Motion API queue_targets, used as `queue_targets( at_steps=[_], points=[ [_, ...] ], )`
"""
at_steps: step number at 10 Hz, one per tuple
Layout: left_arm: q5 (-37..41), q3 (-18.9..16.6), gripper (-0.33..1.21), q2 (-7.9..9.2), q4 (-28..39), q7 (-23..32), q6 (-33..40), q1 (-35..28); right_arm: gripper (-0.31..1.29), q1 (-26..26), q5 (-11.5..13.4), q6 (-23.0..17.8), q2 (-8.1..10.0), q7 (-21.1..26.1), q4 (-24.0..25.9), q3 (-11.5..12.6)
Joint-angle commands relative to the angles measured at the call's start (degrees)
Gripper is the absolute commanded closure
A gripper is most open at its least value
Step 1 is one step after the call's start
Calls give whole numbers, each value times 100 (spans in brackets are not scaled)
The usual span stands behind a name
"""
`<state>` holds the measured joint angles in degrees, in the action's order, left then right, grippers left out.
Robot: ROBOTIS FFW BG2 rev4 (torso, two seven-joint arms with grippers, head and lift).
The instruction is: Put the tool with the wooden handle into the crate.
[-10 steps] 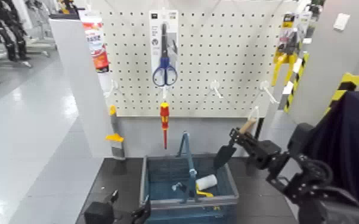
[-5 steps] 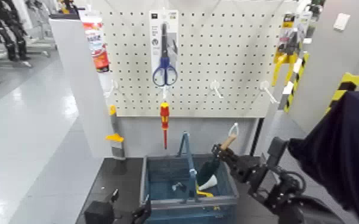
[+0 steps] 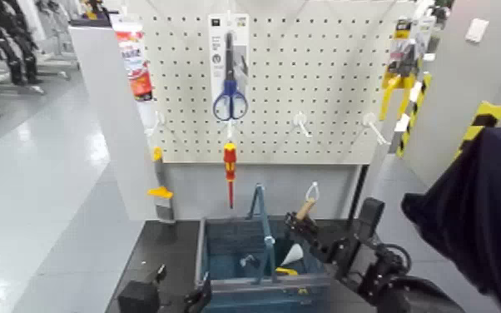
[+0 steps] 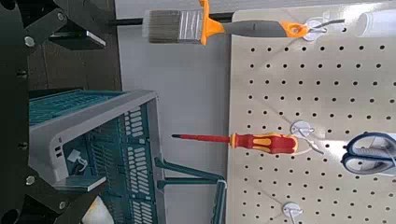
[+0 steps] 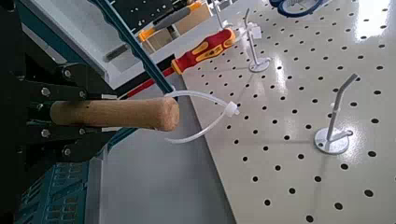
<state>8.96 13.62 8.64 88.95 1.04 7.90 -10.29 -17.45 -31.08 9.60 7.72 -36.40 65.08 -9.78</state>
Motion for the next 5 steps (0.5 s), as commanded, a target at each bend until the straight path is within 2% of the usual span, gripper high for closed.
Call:
queue_targets(
  at_steps=[1, 2, 3, 5],
  points=[
    [0, -9, 27, -3, 8, 2, 1, -8, 43, -4, 50, 68, -7, 37, -4, -7],
    [0, -17, 27, -3, 8, 2, 1, -17, 6, 5, 181, 147, -7, 28, 75, 37],
    [0, -35, 27, -11, 17, 2, 10, -26, -4, 5, 401, 235, -7, 19, 198, 99],
    [0, -44, 27, -11, 17, 2, 10, -43, -4, 49, 674, 297, -16, 45, 444, 231]
  ],
)
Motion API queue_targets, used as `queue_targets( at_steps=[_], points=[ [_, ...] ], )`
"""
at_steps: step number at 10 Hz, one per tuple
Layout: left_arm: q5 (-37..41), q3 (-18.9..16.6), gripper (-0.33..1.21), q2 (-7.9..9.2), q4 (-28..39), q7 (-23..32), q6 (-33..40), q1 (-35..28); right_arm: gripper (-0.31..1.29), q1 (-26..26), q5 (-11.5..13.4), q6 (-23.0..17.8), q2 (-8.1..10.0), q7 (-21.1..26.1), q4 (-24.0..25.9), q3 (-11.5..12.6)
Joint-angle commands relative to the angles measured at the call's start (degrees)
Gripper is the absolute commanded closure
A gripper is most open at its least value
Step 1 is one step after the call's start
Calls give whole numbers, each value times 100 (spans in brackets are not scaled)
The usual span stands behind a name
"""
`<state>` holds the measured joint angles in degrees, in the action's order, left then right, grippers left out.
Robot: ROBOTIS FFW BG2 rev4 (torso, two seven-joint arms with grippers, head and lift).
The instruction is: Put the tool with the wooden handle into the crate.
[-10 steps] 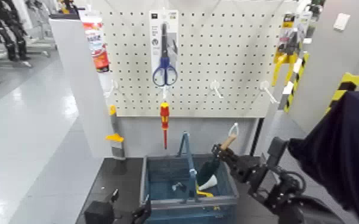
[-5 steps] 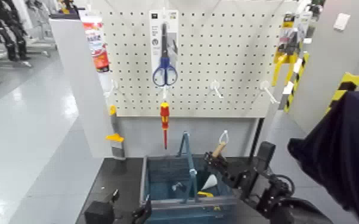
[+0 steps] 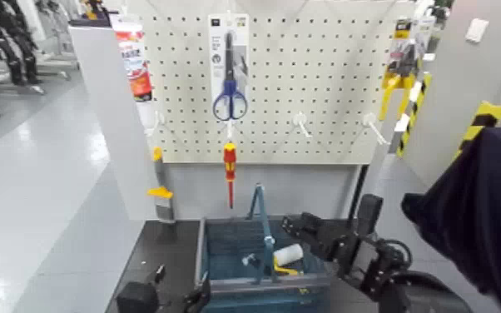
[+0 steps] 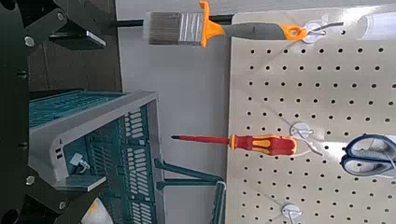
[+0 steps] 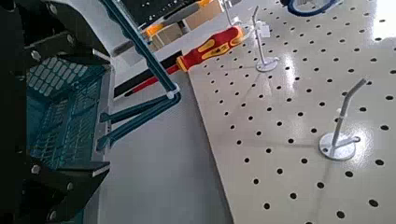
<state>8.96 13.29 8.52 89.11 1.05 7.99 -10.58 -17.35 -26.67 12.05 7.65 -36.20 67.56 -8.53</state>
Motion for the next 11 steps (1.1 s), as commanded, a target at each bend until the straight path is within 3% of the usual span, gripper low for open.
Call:
queue_targets(
  at_steps=[1, 4, 7, 11],
  points=[
    [0, -11, 27, -9, 1, 0, -8, -14, -4, 74, 321, 87, -9, 43, 328, 168],
    [0, -20, 27, -17, 19, 0, -8, -32, -2, 329, 716, 131, -18, 324, 969, 352],
    [-9, -37, 27, -17, 36, 0, -34, -41, 1, 1181, 1252, 123, -53, 1352, 2358, 537],
    [-9, -46, 27, -17, 45, 9, -43, -50, 6, 2130, 1604, -141, -123, 2363, 3237, 598]
  ],
)
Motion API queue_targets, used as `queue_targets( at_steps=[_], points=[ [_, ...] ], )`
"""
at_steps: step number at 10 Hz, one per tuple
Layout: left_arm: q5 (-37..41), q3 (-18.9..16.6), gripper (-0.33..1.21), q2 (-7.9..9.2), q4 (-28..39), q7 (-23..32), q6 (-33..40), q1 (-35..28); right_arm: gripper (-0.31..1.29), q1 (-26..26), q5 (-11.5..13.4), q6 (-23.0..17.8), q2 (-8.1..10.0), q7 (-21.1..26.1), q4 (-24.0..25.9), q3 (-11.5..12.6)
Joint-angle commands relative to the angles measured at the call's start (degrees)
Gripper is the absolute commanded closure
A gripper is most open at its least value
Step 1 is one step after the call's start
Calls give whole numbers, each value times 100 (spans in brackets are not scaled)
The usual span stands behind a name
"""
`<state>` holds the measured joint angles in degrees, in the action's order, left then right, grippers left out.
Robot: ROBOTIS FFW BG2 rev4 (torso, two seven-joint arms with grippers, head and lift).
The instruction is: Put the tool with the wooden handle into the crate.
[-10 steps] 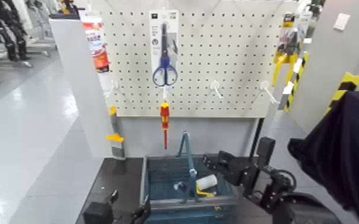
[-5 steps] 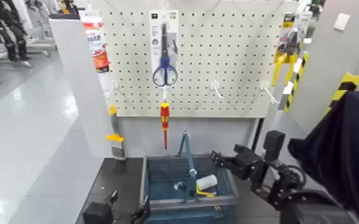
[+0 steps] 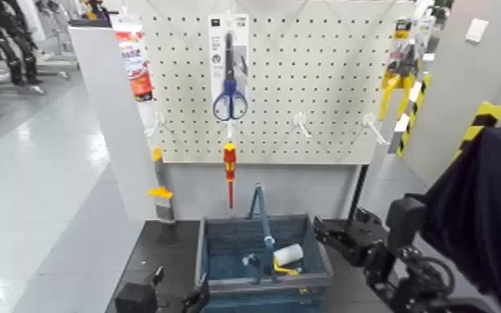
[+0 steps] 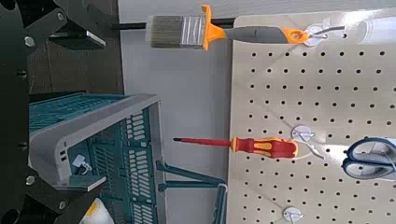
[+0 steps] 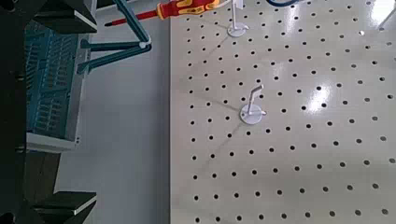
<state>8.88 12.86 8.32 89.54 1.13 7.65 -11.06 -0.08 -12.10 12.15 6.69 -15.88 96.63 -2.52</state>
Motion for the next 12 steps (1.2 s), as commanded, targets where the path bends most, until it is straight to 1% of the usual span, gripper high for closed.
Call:
queue_targets(
  at_steps=[1, 2, 3, 4, 5, 7, 9, 10, 12],
  points=[
    [0, -2, 27, -6, 2, 1, 0, -1, 6, 632, 200, -398, -45, 657, 383, -55],
    [-9, -11, 27, -6, 11, 1, 0, -10, 8, 825, 244, -618, -80, 903, 427, -108],
    [0, -11, 27, -6, 2, 1, -9, -10, 9, 1001, 393, -670, -124, 1087, 515, -134],
    [-9, -11, 27, -6, 2, 1, 0, -10, 9, 1124, 481, -802, -168, 1166, 550, -143],
    [-9, -20, 27, 3, 2, 1, 9, -10, 11, 1256, 613, -881, -238, 1175, 603, -125],
    [-9, -38, 27, 3, 2, 1, 53, -19, 12, 1572, 745, -1171, -379, 1228, 656, -108],
    [0, -55, 27, -6, 11, 1, 79, -28, 13, 1906, 955, -1312, -484, 1219, 805, 42],
    [0, -64, 27, 3, 11, -8, 79, -37, 13, 2056, 1070, -1356, -519, 1201, 867, 103],
    [0, -64, 27, 12, 37, -8, 70, -28, 14, 2302, 1202, -1541, -528, 1157, 893, 191]
  ],
)
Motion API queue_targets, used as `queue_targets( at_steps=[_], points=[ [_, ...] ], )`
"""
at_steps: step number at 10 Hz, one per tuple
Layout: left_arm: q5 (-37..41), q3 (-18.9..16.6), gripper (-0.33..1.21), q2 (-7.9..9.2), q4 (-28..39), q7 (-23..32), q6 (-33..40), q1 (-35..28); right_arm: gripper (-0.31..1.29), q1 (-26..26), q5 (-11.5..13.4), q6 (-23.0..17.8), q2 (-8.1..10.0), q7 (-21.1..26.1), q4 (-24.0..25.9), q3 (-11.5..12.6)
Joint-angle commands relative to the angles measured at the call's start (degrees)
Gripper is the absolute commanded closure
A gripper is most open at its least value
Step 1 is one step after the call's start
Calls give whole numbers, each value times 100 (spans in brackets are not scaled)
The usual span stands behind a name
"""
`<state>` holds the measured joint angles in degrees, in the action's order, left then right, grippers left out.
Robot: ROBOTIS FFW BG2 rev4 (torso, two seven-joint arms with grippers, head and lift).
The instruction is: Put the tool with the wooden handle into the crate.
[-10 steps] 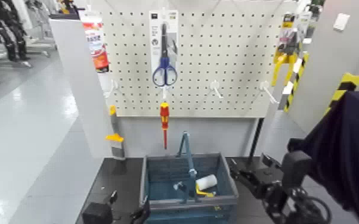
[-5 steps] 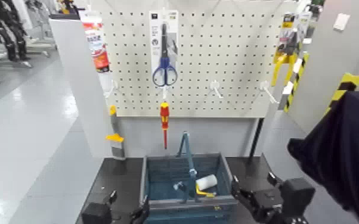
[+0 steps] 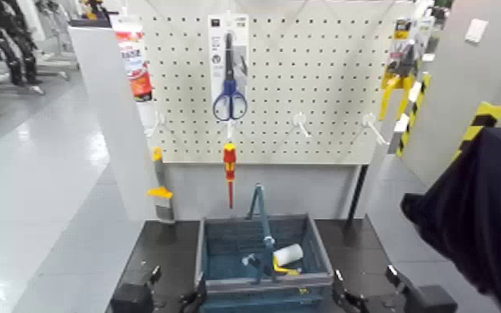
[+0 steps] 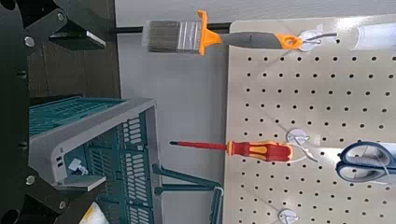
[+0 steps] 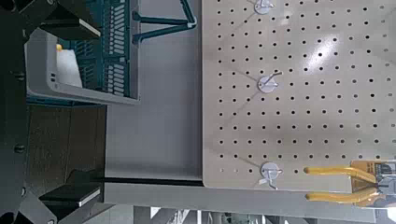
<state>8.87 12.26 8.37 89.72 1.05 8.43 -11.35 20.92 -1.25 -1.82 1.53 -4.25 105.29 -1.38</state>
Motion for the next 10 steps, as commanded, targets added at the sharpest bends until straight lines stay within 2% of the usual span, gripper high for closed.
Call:
queue_targets(
  at_steps=[1, 4, 6, 10],
  points=[
    [0, -39, 27, -2, 45, 0, -9, -17, 14, 360, 231, -143, -48, 21, 79, 165],
    [-9, -92, 27, -2, 98, 0, -35, -69, 14, 501, 310, -266, -118, 47, 53, 261],
    [-17, -110, 27, -29, 116, 0, -35, -78, 15, 536, 380, -363, -153, 206, 0, 235],
    [-26, -101, 27, -37, 116, 0, -35, -78, 17, 510, 389, -389, -162, 91, -35, 226]
  ],
)
